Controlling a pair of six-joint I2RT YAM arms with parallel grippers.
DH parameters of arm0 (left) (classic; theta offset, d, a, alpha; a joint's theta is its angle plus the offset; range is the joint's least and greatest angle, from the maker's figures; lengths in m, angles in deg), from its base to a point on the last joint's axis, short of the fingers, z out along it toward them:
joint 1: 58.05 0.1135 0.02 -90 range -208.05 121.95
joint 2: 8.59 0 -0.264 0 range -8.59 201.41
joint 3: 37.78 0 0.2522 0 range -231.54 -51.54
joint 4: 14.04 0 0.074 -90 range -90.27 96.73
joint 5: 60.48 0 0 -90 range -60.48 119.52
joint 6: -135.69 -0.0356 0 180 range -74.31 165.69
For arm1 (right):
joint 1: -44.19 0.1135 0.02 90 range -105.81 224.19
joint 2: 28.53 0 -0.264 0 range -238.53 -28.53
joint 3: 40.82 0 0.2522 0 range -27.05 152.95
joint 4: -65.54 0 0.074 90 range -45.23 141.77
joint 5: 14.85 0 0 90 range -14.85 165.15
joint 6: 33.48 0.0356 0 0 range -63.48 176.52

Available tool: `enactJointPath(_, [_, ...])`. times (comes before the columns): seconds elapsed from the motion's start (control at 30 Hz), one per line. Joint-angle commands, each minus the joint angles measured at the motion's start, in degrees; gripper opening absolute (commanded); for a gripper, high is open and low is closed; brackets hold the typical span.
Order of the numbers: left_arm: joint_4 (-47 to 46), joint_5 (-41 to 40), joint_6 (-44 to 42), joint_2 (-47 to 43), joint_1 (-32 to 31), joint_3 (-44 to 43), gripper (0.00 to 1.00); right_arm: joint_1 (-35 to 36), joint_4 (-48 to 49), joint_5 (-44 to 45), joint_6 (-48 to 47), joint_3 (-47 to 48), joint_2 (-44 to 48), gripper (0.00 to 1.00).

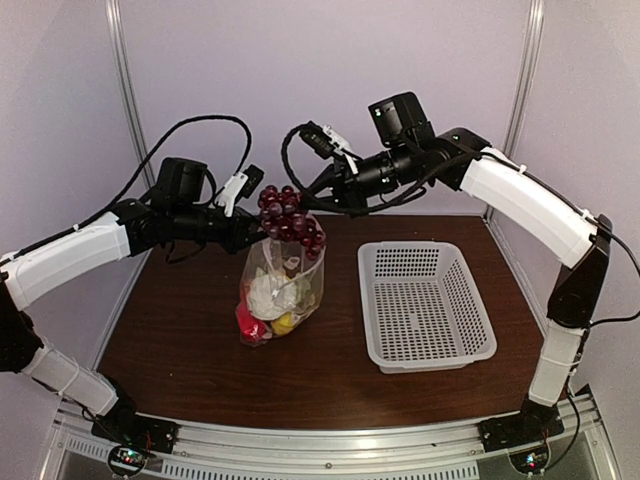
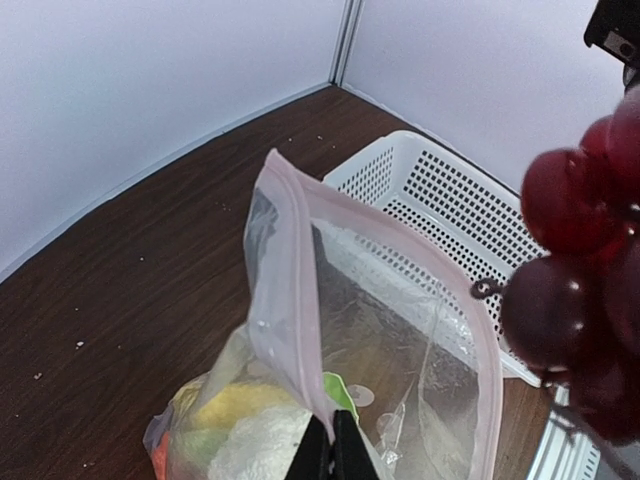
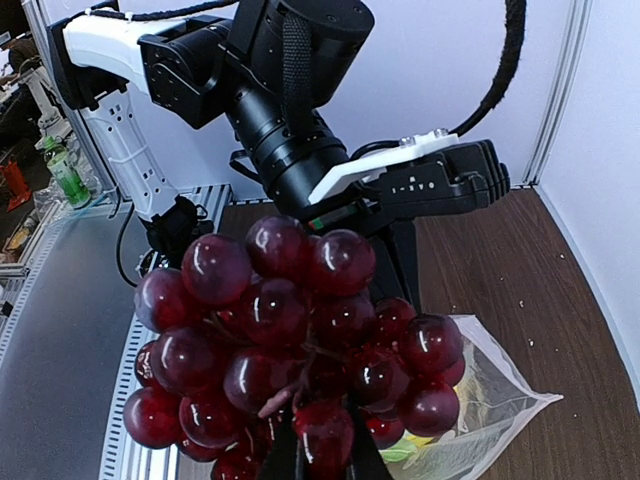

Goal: Place the food in the zip-top bag and seal the zipper
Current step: Place the fake fruit in the zipper food storage bag.

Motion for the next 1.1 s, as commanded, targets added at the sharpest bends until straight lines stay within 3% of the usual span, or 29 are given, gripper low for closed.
enactJointPath(0.0, [-3.3, 1.7, -0.8, -1.8, 0.6, 0.8, 0.0, 0.1, -0.5, -0.8, -0.1, 4.1, -2.9, 0.0])
enactJointPath(0.67, [-4.5, 0.1, 0.4, -5.9, 1.2, 1.8, 0.0, 0.0, -3.8, 5.4, -4.9, -0.3, -5.5, 0.0])
enactJointPath(1.07, [-4.8, 0.3, 0.6, -6.1, 1.2, 2.1, 0.0, 0.1, -0.8, 18.7, -3.0, -5.4, -2.6, 0.0])
